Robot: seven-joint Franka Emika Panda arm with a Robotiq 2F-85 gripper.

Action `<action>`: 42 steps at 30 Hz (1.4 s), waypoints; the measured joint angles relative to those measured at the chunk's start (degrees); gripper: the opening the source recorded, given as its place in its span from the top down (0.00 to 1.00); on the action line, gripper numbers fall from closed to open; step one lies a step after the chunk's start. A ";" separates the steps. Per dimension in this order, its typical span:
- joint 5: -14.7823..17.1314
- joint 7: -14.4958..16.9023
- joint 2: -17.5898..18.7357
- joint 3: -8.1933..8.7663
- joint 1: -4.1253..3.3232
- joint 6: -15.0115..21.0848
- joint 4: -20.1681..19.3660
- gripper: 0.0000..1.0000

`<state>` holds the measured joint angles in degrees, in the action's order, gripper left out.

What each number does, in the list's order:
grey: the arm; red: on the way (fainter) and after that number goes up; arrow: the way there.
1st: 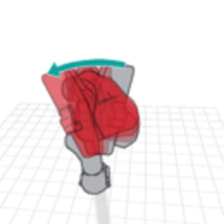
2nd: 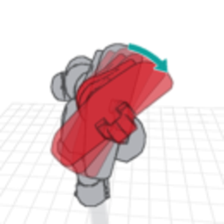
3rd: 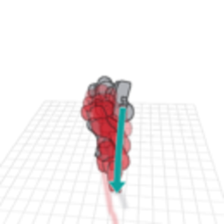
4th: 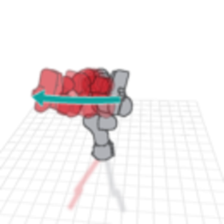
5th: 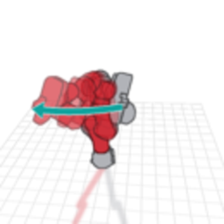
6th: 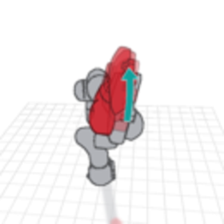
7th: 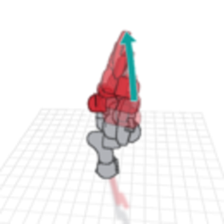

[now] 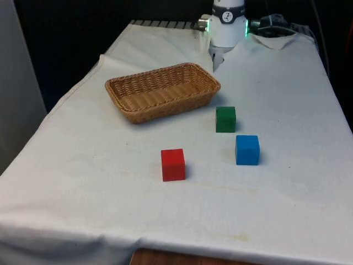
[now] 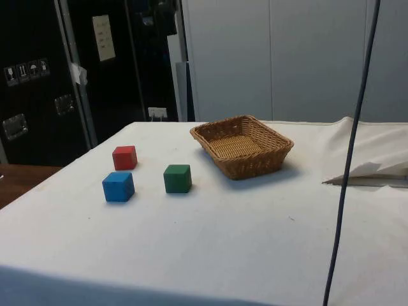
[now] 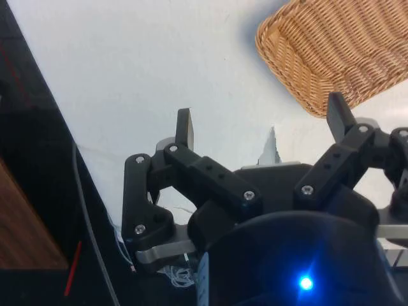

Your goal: Pick up exactly two blocks and place them into the basket.

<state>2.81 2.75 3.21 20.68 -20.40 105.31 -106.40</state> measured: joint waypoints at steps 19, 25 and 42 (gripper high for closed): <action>-0.06 -0.69 0.97 -4.98 -0.06 8.77 -4.18 0.00; -0.06 -0.86 1.38 -6.47 -0.06 12.95 -7.22 0.00; -0.17 0.40 1.89 -5.96 0.46 23.61 -16.04 0.00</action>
<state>2.64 3.15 5.10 14.73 -19.94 128.92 -122.44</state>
